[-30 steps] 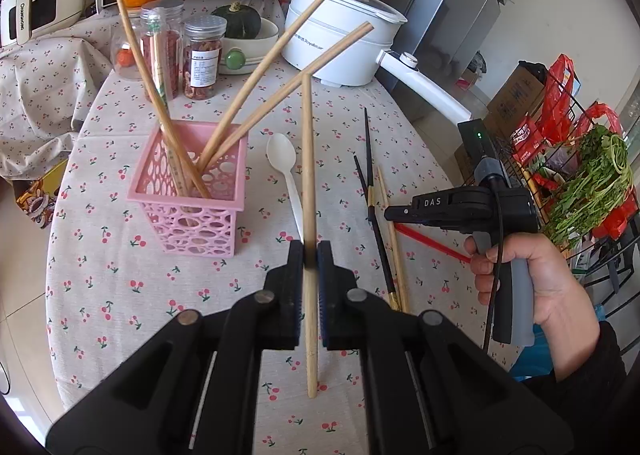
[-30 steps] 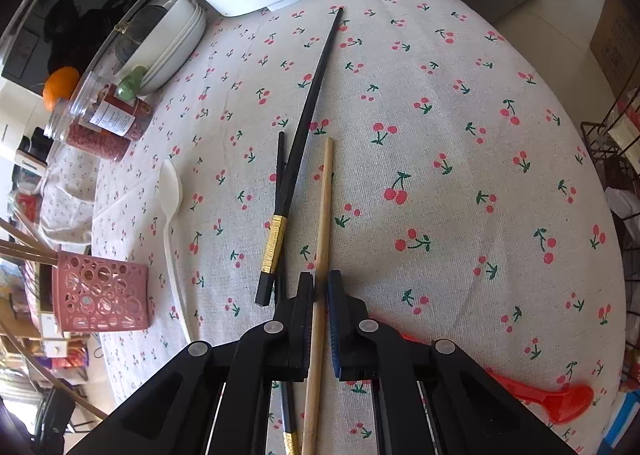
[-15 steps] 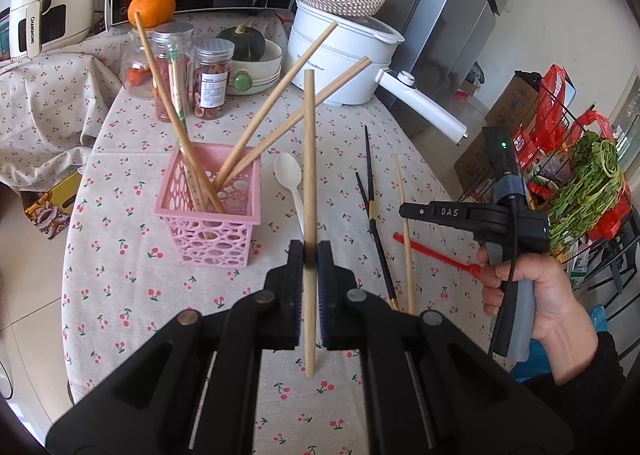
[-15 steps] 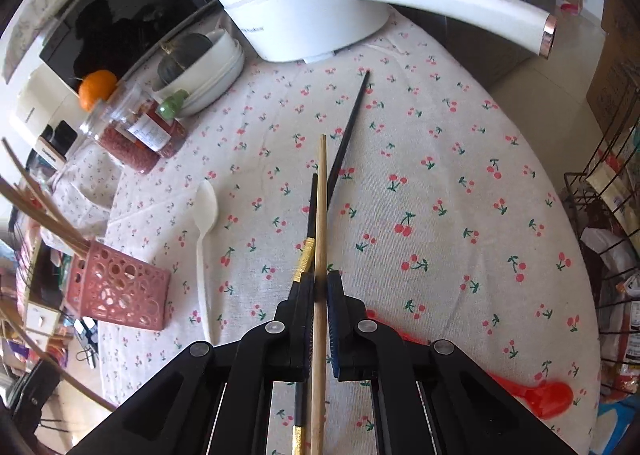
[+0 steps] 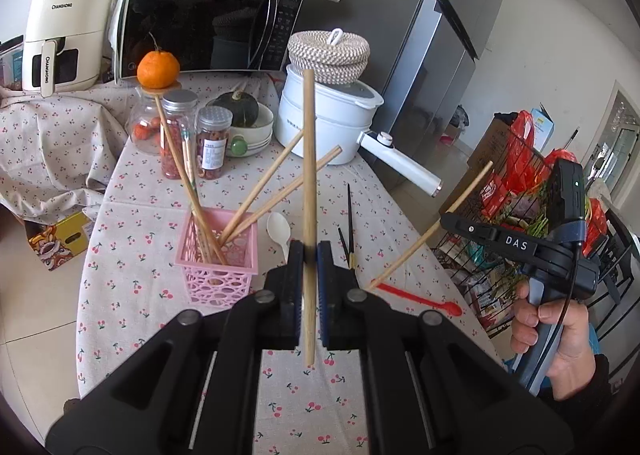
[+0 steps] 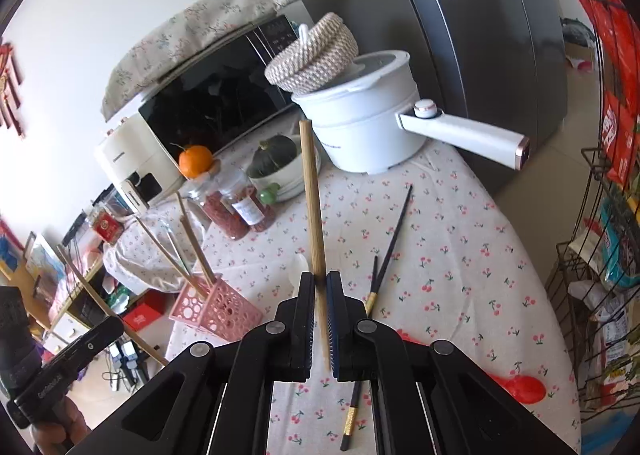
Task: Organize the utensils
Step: 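Carry both chopsticks to the basket while the right gripper drops its chopstick in, then grasp another wooden chopstick with the right gripper while the left holds its chopstick above the basket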
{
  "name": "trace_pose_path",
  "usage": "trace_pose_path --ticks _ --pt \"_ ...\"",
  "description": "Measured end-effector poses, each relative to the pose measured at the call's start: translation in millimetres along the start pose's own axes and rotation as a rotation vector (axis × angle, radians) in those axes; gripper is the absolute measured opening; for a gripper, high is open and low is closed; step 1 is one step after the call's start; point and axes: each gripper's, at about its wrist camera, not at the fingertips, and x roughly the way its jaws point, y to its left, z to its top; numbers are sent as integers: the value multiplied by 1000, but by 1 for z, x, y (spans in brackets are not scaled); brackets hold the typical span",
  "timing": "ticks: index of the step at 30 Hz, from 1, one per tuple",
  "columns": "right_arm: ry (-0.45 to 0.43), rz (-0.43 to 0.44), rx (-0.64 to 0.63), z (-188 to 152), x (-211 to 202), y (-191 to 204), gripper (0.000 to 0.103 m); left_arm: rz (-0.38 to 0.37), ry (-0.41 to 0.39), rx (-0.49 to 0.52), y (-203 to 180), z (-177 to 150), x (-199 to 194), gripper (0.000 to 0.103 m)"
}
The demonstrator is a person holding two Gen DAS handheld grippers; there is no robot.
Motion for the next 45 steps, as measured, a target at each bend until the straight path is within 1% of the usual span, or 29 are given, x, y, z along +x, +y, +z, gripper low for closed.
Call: trace_pose_path --ticks 3,7,11,14,19,25,27,29,31,32,33,34,36,37,39,40,42,44,45 --pt "-46 26 -13 5 -12 10 6 -2 -64 -11 6 9 -14 8" --pt "-79 55 -38 9 -24 23 6 17 -164 -38 18 21 -30 8" --pt "-72 65 -68 10 -28 34 5 51 -266 -70 31 31 -39 8" --pt "-42 66 -76 8 -25 37 5 79 -313 -107 43 36 -34 8" --pt "-32 70 -92 5 -22 42 5 130 -317 -148 53 37 -14 8" --pt "-61 90 -103 11 -21 50 4 164 -270 -157 58 39 13 8" --pt "-63 89 -116 14 -20 55 4 176 -246 -179 62 37 21 8" --pt "-49 97 -116 16 -17 55 4 170 -231 -223 68 34 23 8" --pt "-11 103 -96 19 -10 50 6 154 -229 -250 71 33 19 8" --pt "14 100 -86 19 -6 47 9 152 -234 -250 71 33 15 8" --pt "41 93 -74 20 -1 42 23 149 -242 -247 70 33 11 8" --pt "66 79 -55 20 4 36 50 141 -251 -247 69 34 6 8" --pt "96 32 6 20 12 20 81 123 -272 -248 68 36 -4 7" --pt "109 4 30 20 16 12 81 113 -283 -249 67 37 -10 8" --pt "156 -94 56 20 28 -6 81 91 -302 -251 65 38 -19 8" --pt "163 -133 80 19 33 -15 81 78 -304 -252 65 38 -23 8" --pt "185 -170 138 15 48 -36 81 53 -291 -255 63 38 -27 8" --pt "232 -286 180 12 70 -52 81 29 -269 -252 60 37 -28 8" --pt "240 -333 176 11 81 -57 81 18 -259 -252 59 37 -28 7"
